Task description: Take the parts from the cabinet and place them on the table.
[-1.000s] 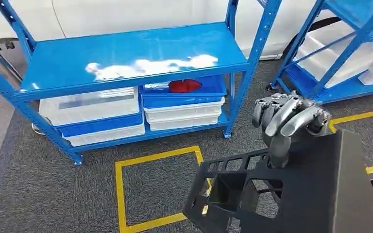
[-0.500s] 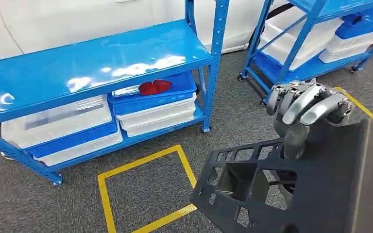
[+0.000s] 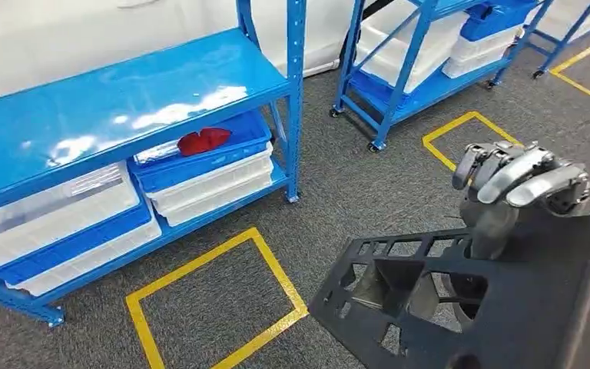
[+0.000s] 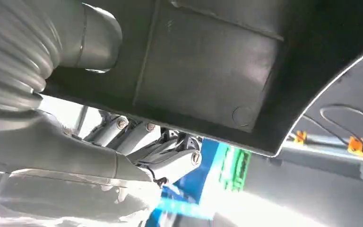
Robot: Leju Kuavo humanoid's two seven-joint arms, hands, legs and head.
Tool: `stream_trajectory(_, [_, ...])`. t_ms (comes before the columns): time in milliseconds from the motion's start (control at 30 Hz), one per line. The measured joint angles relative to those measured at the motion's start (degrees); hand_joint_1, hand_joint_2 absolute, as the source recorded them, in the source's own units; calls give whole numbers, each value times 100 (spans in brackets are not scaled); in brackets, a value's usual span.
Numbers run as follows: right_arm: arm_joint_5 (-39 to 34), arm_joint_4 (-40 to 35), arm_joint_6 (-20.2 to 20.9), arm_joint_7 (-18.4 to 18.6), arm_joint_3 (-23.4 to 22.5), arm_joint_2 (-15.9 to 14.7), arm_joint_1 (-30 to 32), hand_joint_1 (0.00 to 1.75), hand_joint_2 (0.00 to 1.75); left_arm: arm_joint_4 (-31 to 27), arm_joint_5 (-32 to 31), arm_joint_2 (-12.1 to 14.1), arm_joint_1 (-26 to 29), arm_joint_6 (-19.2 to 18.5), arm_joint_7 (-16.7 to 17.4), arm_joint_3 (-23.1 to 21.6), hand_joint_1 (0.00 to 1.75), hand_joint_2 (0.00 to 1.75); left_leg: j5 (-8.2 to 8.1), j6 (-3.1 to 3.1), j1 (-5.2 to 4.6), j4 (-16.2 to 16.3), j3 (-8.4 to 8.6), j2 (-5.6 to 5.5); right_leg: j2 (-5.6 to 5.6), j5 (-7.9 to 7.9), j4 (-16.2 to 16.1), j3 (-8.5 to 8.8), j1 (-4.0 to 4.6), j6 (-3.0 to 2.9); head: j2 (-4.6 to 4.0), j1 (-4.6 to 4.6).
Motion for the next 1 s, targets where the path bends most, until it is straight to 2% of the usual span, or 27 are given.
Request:
stream_trajectory(33, [-22,-29,-7,0,-22,7,-3,175,175,0,-2,29,6,-8,-37,0,0,175,-31,-42,-50,24,8,54,-281,-84,-223,87,80,-57,0,0])
stream_trajectory(67, [-31,-55,-35,0,-33,22,28,175,175,0,-7,60,4,-35,-79,2,0,175,-39,-69,-55,18,13,112,-140,-54,-207,63,81,-120,0,-2])
stream_trajectory(133, [4,-125,-96,-2,-90,46,120,175,175,0,-26,138,-20,-87,-147,2,0,175,-56,-117,-54,8,46,239,-12,-57,-197,36,97,-161,0,-2])
stream_trajectory(167, [41,-168,-129,0,-107,66,166,175,175,-2,-39,166,-41,-107,-158,2,0,175,-79,-160,-55,11,67,298,69,-34,-235,46,70,-201,0,-2])
stream_trajectory(200, [107,-213,-191,-2,-107,90,206,175,175,-2,-44,186,-54,-107,-173,2,0,175,-151,-200,-21,60,59,160,117,-7,-273,76,32,-240,2,-2])
stream_trajectory(233, [209,-273,-297,-2,-105,101,213,175,175,-2,-55,191,-55,-105,-199,2,0,175,-326,-225,-9,285,-28,-154,177,5,-281,72,26,-268,0,-2])
stream_trajectory(267, [262,-309,-363,0,-101,129,239,175,175,-2,-66,199,-46,-105,-208,2,0,175,-571,-238,-2,710,-217,-306,242,13,-280,60,25,-289,2,-2])
stream_trajectory(300, [343,-337,-476,0,-94,155,289,175,175,-2,-87,208,-35,-107,-210,4,0,175,-813,-256,1,1219,-450,-373,321,15,-280,53,27,-302,2,-2])
stream_trajectory(333, [407,-365,-587,0,-88,160,342,175,175,-2,-131,219,-30,-125,-214,4,0,175,-959,-269,1,1637,-648,-405,404,17,-273,46,30,-305,0,-2])
stream_trajectory(367, [468,-414,-733,0,-70,158,390,175,175,-2,-173,219,-19,-138,-219,4,0,175,-972,-272,2,1859,-761,-418,483,18,-267,45,31,-304,0,-2])
stream_trajectory(400, [541,-472,-884,0,-44,158,424,175,175,-2,-229,219,-9,-159,-221,0,0,175,-826,-266,6,1772,-733,-420,577,18,-260,50,29,-304,0,-2])
stream_trajectory(433, [583,-512,-1003,0,-29,155,440,175,175,-2,-254,219,-15,-175,-221,-2,0,175,-588,-255,11,1442,-592,-429,660,17,-248,54,28,-302,0,-2])
stream_trajectory(467, [616,-558,-1106,0,-11,145,448,175,175,-2,-295,223,-28,-190,-223,-7,0,175,-309,-239,17,948,-373,-465,741,12,-232,61,27,-294,0,-2])
stream_trajectory(500, [618,-593,-1154,0,-7,131,458,175,175,-2,-308,232,-44,-210,-223,-11,0,175,-52,-222,30,429,-141,-604,807,4,-213,64,24,-278,0,-2])
stream_trajectory(533, [621,-623,-1233,0,-2,107,474,175,175,0,-330,239,-50,-212,-210,-13,0,175,-75,-185,61,164,-19,-1011,869,5,-199,37,21,-245,0,-2])
stream_trajectory(567, [642,-632,-1292,-4,15,85,472,175,175,0,-356,237,-58,-212,-197,-20,0,175,-74,-176,67,47,-1,-1029,952,16,-161,-15,29,-197,0,-2])
stream_trajectory(667, [693,-674,-1421,2,98,-4,528,175,175,-2,-393,237,-138,-210,-136,-33,0,175,-44,-91,13,73,-8,-850,1151,100,-228,-68,-24,-61,0,-2])
stream_trajectory(700, [699,-695,-1452,0,114,-39,534,175,175,-2,-398,199,-156,-214,-134,-39,0,175,13,-29,93,-13,7,-749,1193,96,-208,-79,-1,-33,2,-2])
stream_trajectory(733, [704,-723,-1545,0,152,-98,532,175,175,-2,-422,197,-182,-225,-129,-42,0,175,32,5,77,-34,13,-681,836,-29,-59,-147,32,-11,0,0])
stream_trajectory(767, [712,-728,-1596,0,188,-164,513,175,175,-2,-433,193,-187,-227,-129,-44,0,175,33,46,69,-35,9,-599,595,-248,275,-303,31,14,0,0])
stream_trajectory(800, [710,-728,-1642,0,232,-210,519,175,175,-2,-439,171,-177,-230,-129,-44,0,175,32,48,51,-34,5,-527,456,-477,744,-520,18,40,2,0])
stream_trajectory(833, [699,-728,-1664,0,271,-243,522,175,175,-2,-463,160,-162,-234,-129,-44,0,175,27,55,38,-31,1,-443,404,-657,1179,-726,6,60,0,0])
stream_trajectory(867, [679,-730,-1677,0,308,-282,514,175,175,0,-483,149,-159,-236,-138,-44,0,175,25,55,30,-26,-9,-360,385,-745,1496,-877,-6,75,0,0])
stream_trajectory(900, [645,-730,-1674,0,332,-312,490,175,175,-2,-498,140,-167,-247,-147,-44,0,175,21,58,26,-25,-10,-275,374,-691,1542,-897,-21,82,0,0])
stream_trajectory(933, [607,-730,-1659,0,341,-339,443,175,175,-2,-509,125,-187,-269,-160,-44,0,175,16,52,22,-24,-7,-200,348,-519,1297,-765,-26,83,0,0])
stream_trajectory(967, [575,-730,-1611,0,352,-358,376,175,175,-2,-529,108,-207,-297,-186,-46,0,175,7,40,21,-22,2,-136,303,-286,825,-500,-25,73,2,0])
stream_trajectory(1000, [564,-730,-1537,0,365,-371,301,175,175,-2,-529,92,-222,-317,-201,-46,0,175,-5,22,18,-21,20,-76,185,-60,249,-171,-12,47,2,0])
